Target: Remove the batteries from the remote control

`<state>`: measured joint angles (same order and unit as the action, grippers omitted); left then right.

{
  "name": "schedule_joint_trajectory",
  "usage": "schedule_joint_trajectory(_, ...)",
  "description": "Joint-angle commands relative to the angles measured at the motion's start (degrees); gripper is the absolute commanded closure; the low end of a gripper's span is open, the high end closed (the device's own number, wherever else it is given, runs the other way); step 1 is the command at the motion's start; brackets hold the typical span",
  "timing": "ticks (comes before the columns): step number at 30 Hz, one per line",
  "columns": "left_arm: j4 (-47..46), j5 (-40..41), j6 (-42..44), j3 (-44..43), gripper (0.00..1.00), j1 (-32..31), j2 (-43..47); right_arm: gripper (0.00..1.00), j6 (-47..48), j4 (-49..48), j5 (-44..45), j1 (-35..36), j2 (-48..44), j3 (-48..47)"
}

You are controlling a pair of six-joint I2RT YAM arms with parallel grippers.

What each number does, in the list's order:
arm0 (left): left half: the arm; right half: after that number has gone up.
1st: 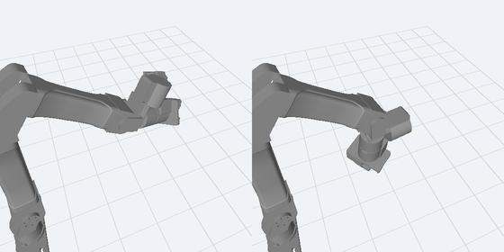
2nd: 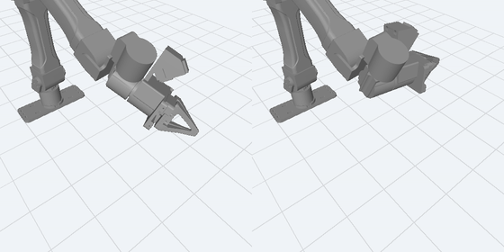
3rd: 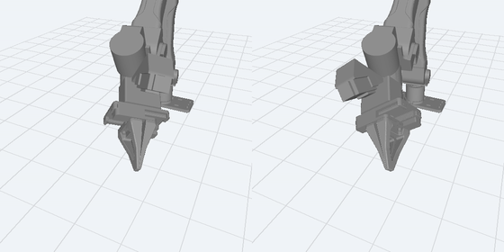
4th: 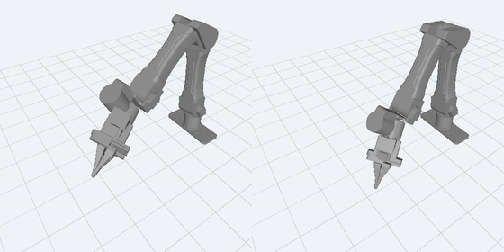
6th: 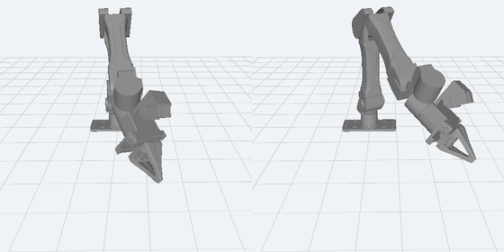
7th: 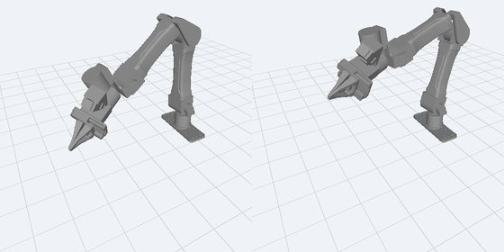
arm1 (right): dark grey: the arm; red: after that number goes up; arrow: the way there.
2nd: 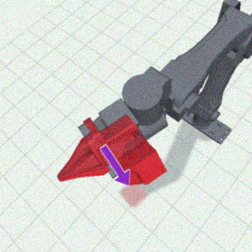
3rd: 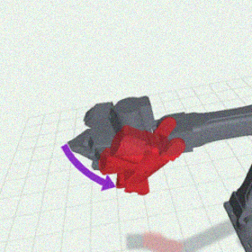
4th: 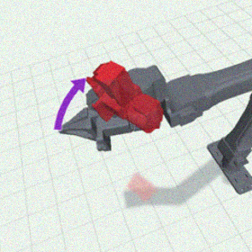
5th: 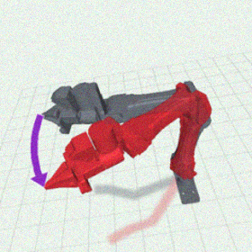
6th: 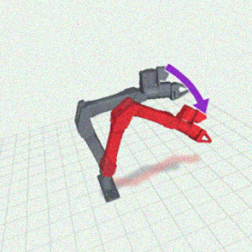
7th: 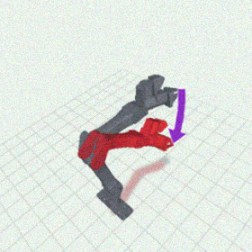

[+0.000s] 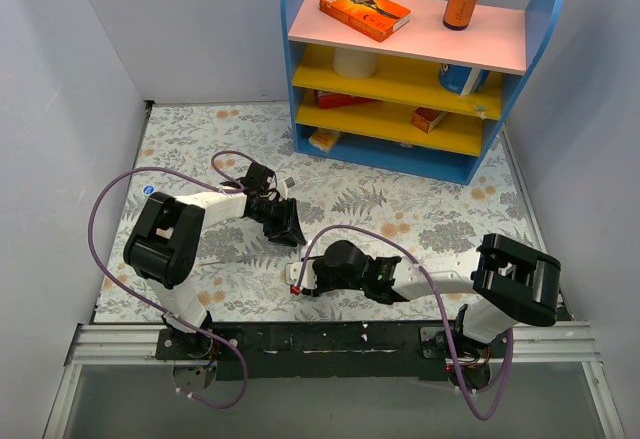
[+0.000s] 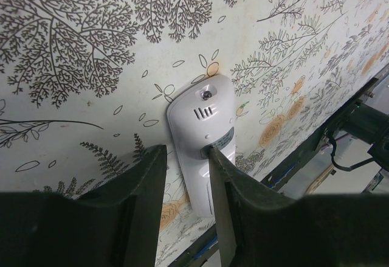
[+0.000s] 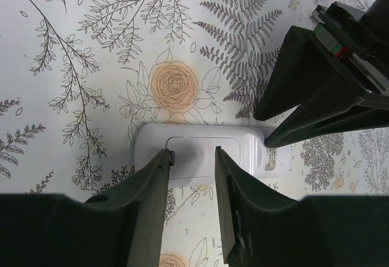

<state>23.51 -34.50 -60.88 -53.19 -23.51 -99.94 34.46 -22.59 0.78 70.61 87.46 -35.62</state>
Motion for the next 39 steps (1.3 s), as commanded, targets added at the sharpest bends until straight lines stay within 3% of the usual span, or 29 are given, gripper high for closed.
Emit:
schedule_joint_trajectory(1,0.8,0.0,0.8,0.5,0.67,-0.1,-0.6,0.59,2.5,-5.2,6.1,0.2,-2.5,0.8)
schedule_joint_trajectory(20,0.8,0.3,0.9,0.5,0.64,-0.3,0.0,0.59,1.7,-5.9,12.4,1.5,-5.5,3.2)
schedule_joint_trajectory(30,0.4,-0.3,0.8,0.5,0.63,-0.4,0.7,0.59,-7.6,-5.8,14.6,1.4,-13.6,11.2)
schedule_joint_trajectory(39,-0.7,0.6,0.5,1.0,0.61,-0.4,3.5,0.57,-21.0,-0.9,12.6,1.4,-14.6,8.9)
